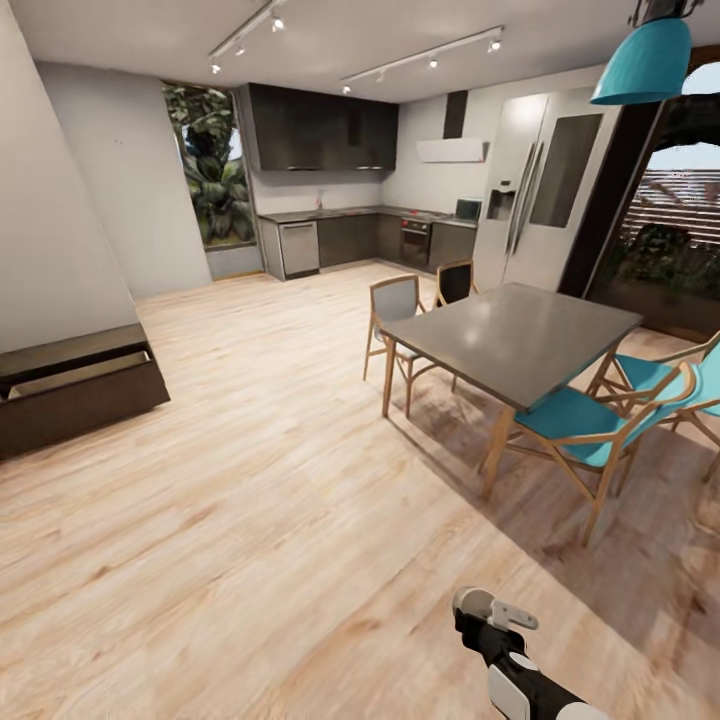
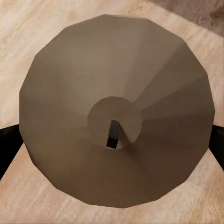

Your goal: Place each of the two pumpkins and all three candles from the living room inside a cabinet in the living room (use any cabinet), then make sure every cabinet is closed, and position the cauldron so it is next to a table in the living room.

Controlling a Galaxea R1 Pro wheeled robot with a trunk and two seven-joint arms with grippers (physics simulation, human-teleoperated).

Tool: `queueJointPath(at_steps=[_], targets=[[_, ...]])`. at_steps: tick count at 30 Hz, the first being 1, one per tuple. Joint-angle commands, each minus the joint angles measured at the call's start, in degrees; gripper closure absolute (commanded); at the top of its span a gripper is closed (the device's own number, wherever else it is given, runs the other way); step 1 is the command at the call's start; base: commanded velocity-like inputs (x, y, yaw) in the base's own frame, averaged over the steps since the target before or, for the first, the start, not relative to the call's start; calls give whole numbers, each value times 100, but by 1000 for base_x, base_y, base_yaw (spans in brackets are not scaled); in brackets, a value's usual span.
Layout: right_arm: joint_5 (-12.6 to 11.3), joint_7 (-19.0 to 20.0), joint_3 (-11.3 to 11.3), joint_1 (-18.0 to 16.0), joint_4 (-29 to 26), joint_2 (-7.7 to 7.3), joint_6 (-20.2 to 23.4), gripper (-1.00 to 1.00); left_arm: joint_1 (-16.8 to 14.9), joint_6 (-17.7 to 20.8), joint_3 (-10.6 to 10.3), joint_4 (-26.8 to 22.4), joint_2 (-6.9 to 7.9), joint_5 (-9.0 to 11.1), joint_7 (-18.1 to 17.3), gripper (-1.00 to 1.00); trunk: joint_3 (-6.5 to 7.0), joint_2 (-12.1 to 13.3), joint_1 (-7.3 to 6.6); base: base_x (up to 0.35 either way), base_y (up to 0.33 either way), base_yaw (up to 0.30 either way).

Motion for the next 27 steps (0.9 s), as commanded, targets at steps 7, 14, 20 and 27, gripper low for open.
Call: queueJointPath(at_steps=[7, 14, 20, 27], targets=[[-69, -4, 49, -1, -18, -5, -10, 100, -62, 139, -53, -287, 644, 40, -1425, -100, 19, -5, 1, 0, 0, 278], [-83, 7, 50, -1, -25, -5, -10, 100, -400, 1854, -31, -901, 1649, 390, -2851, -100, 45, -5, 1, 0, 0, 279], [-76, -3, 52, -1, -21, -5, -10, 100, -1015, 2807, 235, -2347, 2236, 1315, -2826, -100, 67, -5, 1, 0, 0, 279], [-30, -23, 52, -1, -16, 4, -10, 100, -1069, 1796, 575, -2287, 1860, 1350, -2806, -100, 93, -5, 1, 11, 0, 279]])
